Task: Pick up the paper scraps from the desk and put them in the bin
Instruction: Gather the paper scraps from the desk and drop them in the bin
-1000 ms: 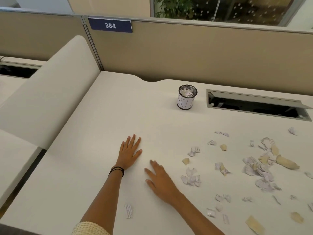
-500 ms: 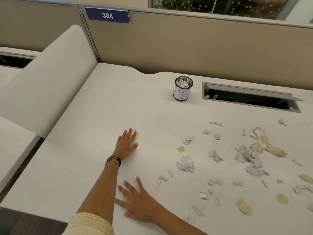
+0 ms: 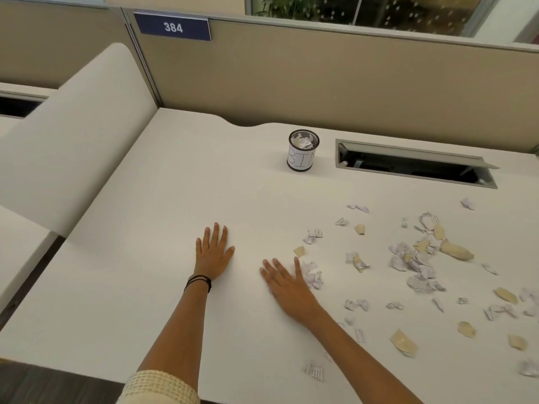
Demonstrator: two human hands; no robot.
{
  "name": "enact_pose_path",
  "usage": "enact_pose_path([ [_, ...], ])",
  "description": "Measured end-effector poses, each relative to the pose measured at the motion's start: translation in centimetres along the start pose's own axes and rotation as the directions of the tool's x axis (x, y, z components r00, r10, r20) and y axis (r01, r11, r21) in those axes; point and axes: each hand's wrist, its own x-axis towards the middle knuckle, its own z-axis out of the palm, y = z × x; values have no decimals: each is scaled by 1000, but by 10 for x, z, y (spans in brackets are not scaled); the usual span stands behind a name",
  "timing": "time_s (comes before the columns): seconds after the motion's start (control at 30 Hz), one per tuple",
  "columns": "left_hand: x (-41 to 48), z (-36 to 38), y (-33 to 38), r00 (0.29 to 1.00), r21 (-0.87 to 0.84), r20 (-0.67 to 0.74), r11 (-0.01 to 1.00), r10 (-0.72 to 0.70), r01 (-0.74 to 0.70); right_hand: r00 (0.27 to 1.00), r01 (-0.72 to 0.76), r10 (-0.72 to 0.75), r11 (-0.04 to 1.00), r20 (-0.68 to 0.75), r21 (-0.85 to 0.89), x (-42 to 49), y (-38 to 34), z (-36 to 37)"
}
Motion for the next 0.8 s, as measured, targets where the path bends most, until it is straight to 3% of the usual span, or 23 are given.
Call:
enact_pose_path([
  [0.13,-8,11,5,997,-21,-79,1000,7,-9,998,-63,60,992,30,106,-1,31,-3],
  [0.27,-12,21,10,984,-19,-178,999,28,-31,995,-46,72,936,-63,348,-14,59,-22],
  [0.43,-16,30,21,974,-10,-225,1000,9,-11,996,-78,48,851,72,520,-27,63,-31],
  [0.53,-15,32,26,966,-6,-258,1000,-21,20,989,-148,111,764,98,629,-31,50,-35],
  [0.57,-14,34,26,963,5,-269,1000,-23,25,990,-132,126,720,59,682,-32,45,-33],
  [0.63,-15,37,26,958,20,-286,999,-21,28,986,-43,136,754,-92,656,-33,41,-29],
  [0.8,-10,40,27,949,27,-315,1000,13,-5,973,-14,159,765,-168,644,-29,43,-21],
])
